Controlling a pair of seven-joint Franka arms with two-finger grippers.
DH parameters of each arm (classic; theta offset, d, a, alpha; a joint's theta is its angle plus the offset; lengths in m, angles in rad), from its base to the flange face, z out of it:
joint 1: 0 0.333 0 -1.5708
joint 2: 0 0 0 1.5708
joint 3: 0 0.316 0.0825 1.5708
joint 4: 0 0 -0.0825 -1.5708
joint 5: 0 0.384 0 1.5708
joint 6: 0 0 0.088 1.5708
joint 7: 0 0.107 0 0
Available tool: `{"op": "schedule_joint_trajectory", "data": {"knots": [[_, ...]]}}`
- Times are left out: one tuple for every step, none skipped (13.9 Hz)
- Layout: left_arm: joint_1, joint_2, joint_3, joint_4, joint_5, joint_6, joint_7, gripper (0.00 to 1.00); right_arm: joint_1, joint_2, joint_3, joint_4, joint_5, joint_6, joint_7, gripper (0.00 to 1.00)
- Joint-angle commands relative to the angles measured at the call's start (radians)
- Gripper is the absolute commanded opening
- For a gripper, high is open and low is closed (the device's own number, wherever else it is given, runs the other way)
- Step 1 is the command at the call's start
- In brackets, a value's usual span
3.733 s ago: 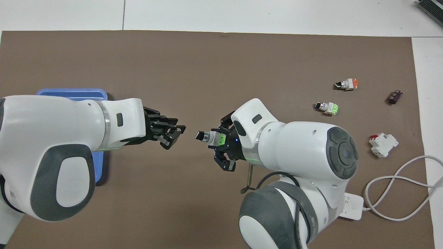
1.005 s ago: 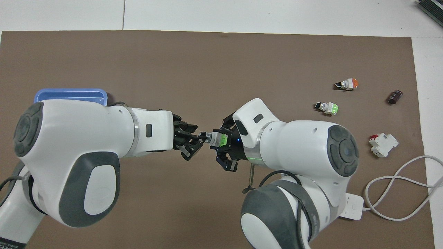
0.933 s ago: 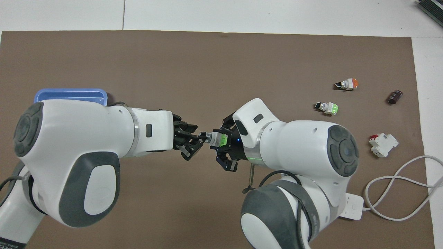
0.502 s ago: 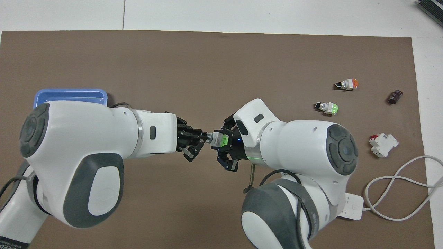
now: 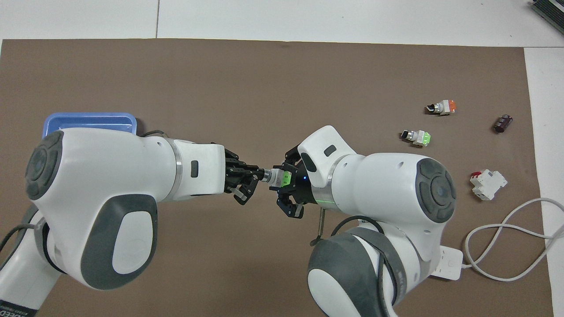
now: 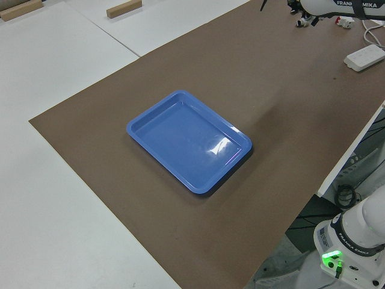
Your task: Turn and place switch with both arms
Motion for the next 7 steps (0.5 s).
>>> {"op": "schedule_joint_trajectory", "data": {"knots": [[-0.019, 0.010, 0.008, -0.015, -0.003, 0.010, 0.016, 0.09, -0.012, -0.024, 0.008, 0.003, 0.028, -0.012, -0.028, 0.00], [-0.019, 0.010, 0.008, -0.013, -0.003, 0.010, 0.016, 0.08, -0.012, -0.026, 0.008, 0.005, 0.028, -0.011, -0.026, 0.00], [-0.019, 0.010, 0.008, -0.013, -0.003, 0.007, 0.016, 0.08, -0.012, -0.036, 0.008, 0.005, 0.028, -0.011, -0.028, 0.00], [-0.019, 0.010, 0.008, -0.011, -0.004, 0.001, 0.015, 0.06, -0.013, -0.039, 0.008, 0.005, 0.028, -0.009, -0.029, 0.00], [-0.017, 0.012, 0.008, -0.010, -0.004, -0.005, 0.015, 0.05, -0.013, -0.048, 0.008, 0.005, 0.028, -0.008, -0.029, 0.00], [-0.017, 0.012, 0.008, -0.008, -0.006, -0.008, 0.013, 0.04, -0.013, -0.053, 0.008, 0.005, 0.028, -0.005, -0.029, 0.00], [-0.017, 0.010, 0.008, -0.007, -0.008, -0.013, 0.008, 0.02, -0.013, -0.061, 0.008, 0.005, 0.030, -0.003, -0.029, 0.00]]}}
